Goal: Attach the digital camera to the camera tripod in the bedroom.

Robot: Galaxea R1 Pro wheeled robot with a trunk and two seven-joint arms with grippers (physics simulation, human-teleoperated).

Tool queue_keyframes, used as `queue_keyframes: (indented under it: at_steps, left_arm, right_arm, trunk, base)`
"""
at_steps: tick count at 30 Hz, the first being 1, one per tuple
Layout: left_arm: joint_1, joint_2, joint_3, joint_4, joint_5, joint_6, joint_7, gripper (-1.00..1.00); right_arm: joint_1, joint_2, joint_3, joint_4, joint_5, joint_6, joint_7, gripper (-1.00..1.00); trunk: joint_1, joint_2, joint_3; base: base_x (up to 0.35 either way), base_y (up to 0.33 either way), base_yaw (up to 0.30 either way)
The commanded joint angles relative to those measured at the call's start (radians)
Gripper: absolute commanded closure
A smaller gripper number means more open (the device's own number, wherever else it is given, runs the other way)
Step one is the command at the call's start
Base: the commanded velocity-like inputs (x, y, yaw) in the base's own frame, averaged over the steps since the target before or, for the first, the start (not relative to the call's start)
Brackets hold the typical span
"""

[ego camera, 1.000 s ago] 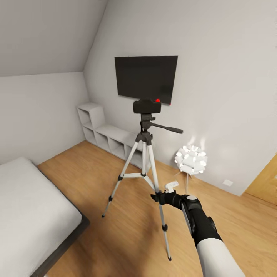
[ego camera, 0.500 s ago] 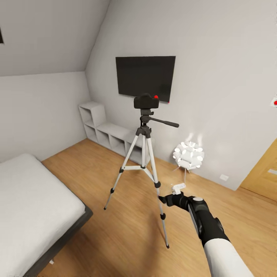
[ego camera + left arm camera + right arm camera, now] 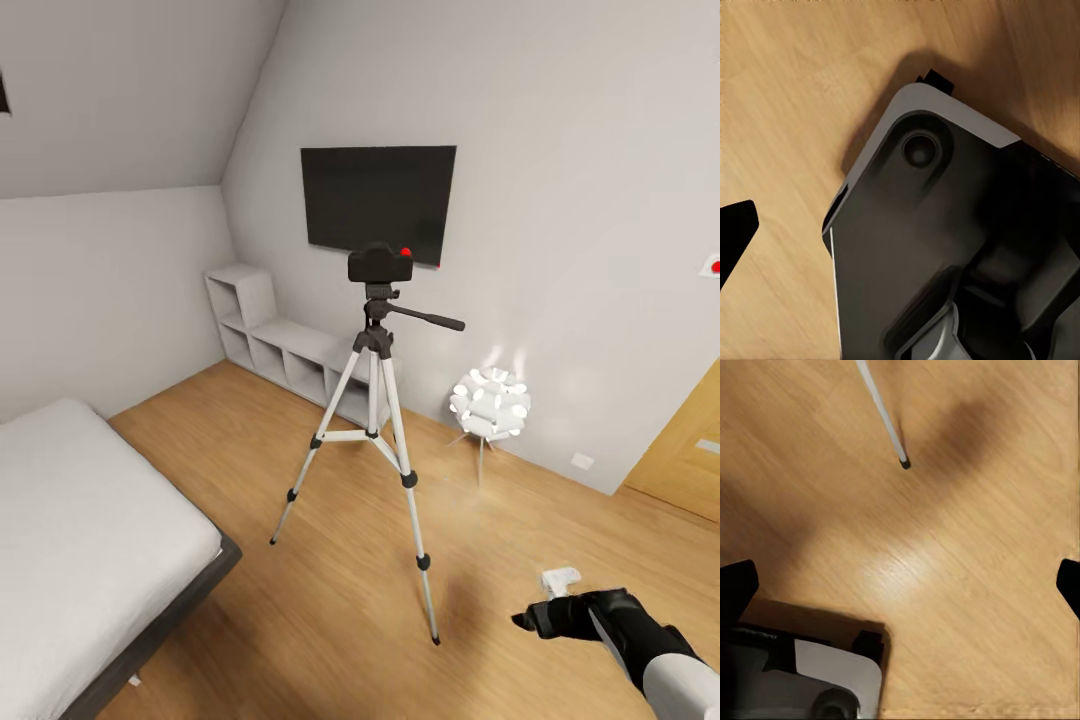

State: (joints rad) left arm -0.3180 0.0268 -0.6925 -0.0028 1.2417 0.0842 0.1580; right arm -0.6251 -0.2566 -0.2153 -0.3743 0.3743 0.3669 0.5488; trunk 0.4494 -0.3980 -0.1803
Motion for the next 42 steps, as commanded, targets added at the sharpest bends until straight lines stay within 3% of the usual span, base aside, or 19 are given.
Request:
queue_keyframes:
  at_steps: [1, 2, 5, 11, 14, 16, 20, 24, 31, 37, 38, 42]
  left_arm:
    - [-0.001, 0.000, -0.008, 0.000, 0.006, 0.004, 0.003, -1.00]
    - [-0.001, 0.000, -0.008, 0.000, 0.006, 0.003, 0.003, -1.00]
    - [-0.001, 0.001, -0.008, 0.000, 0.007, 0.003, 0.003, -1.00]
    - [-0.001, 0.000, -0.008, 0.001, 0.009, 0.004, 0.004, -1.00]
    - [0.001, -0.001, -0.008, 0.001, 0.009, 0.004, 0.003, -1.00]
    - [0.008, -0.001, -0.008, 0.001, 0.009, 0.004, 0.003, -1.00]
    - [0.022, -0.002, -0.008, 0.001, 0.009, 0.003, 0.003, -1.00]
    - [0.035, -0.002, -0.008, 0.001, 0.009, 0.003, 0.003, -1.00]
    - [0.047, 0.000, -0.008, 0.002, 0.010, 0.001, 0.003, -1.00]
    - [0.059, -0.001, -0.008, 0.001, 0.007, -0.048, 0.003, -1.00]
    - [0.063, -0.001, -0.008, 0.001, 0.006, -0.058, 0.000, -1.00]
    - [0.063, 0.000, -0.008, 0.001, 0.006, -0.057, 0.000, -1.00]
  right_arm:
    - [-0.001, -0.016, -0.008, 0.031, 0.007, -0.001, 0.008, -1.00]
    - [-0.001, -0.044, -0.008, 0.095, 0.006, -0.020, 0.007, -1.00]
    - [0.001, -0.080, -0.008, 0.229, 0.006, -0.069, 0.007, -1.00]
    - [0.012, -0.097, -0.007, 0.371, 0.005, -0.166, -0.025, -1.00]
    - [0.077, -0.092, -0.006, 0.394, 0.004, -0.205, -0.074, -1.00]
    - [0.150, -0.082, -0.007, 0.401, 0.003, -0.230, -0.113, -1.00]
    - [0.287, -0.025, -0.008, 0.407, 0.003, -0.279, -0.180, -1.00]
    - [0.340, 0.010, -0.008, 0.408, 0.003, -0.299, -0.230, -1.00]
    - [0.357, 0.030, -0.009, 0.409, 0.002, -0.314, -0.270, -1.00]
    - [0.359, 0.034, -0.009, 0.410, 0.000, -0.358, -0.278, -1.00]
    - [0.358, 0.054, -0.010, 0.410, -0.046, -0.359, -0.283, -1.00]
    - [0.359, 0.061, -0.010, 0.410, -0.054, -0.364, -0.286, -1.00]
  trunk:
    - [0.001, -0.002, -0.002]
    - [0.001, -0.002, -0.002]
    - [0.001, -0.002, -0.002]
    - [0.001, -0.002, -0.002]
    - [0.001, -0.002, -0.002]
    - [0.001, -0.002, -0.002]
    - [0.001, -0.002, -0.002]
    - [0.001, -0.002, -0.002]
    - [0.001, -0.002, -0.002]
    - [0.001, -0.002, -0.002]
    - [0.001, -0.002, -0.002]
    - [0.001, -0.002, -0.001]
  base:
    - [0.000, 0.000, 0.000]
    - [0.000, 0.000, 0.000]
    - [0.000, 0.000, 0.000]
    - [0.000, 0.000, 0.000]
    - [0.000, 0.000, 0.000]
    - [0.000, 0.000, 0.000]
    - [0.000, 0.000, 0.000]
    - [0.000, 0.000, 0.000]
    - [0.000, 0.000, 0.000]
    - [0.000, 0.000, 0.000]
    - [0.000, 0.000, 0.000]
    - [0.000, 0.000, 0.000]
